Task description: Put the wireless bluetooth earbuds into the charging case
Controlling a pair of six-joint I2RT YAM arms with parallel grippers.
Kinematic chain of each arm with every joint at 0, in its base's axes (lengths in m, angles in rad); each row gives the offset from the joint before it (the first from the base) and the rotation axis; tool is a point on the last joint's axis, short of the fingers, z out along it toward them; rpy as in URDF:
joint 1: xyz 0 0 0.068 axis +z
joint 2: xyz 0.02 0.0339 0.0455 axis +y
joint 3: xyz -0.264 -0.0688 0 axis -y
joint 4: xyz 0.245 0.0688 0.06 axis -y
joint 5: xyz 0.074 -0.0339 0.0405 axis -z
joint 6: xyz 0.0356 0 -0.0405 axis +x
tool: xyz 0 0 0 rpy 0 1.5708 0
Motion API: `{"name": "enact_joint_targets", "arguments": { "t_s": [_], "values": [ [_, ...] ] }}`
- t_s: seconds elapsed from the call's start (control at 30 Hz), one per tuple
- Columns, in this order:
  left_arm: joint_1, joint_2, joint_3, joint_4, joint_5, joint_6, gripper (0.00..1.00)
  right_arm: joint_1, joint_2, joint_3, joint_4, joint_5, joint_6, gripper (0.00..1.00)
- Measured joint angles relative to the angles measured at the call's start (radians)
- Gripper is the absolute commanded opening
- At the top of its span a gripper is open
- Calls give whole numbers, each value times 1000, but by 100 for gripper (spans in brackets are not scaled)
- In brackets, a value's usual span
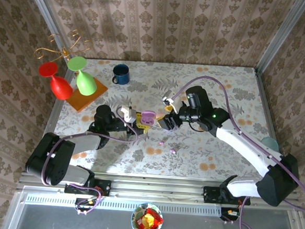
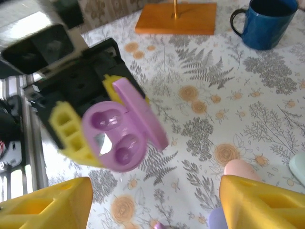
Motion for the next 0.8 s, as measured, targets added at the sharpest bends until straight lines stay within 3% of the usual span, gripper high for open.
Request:
{"name": "enact_joint_targets", "arguments": {
  "t_s": [0.23,0.43,0.6,0.8],
  "values": [
    [26,18,-24,106,-94,-37,16,-30,-106,-219,157,23,277,69],
    [37,17,-27,129,-126,-43,16,-44,-100,-281,111,129,518,67],
    [37,17,-30,130,-134,-43,16,-44,-56,-320,47,141,583,66],
    [37,14,-30,129,-138,-43,16,-36,145,-317,5,98,586,62]
  ]
}}
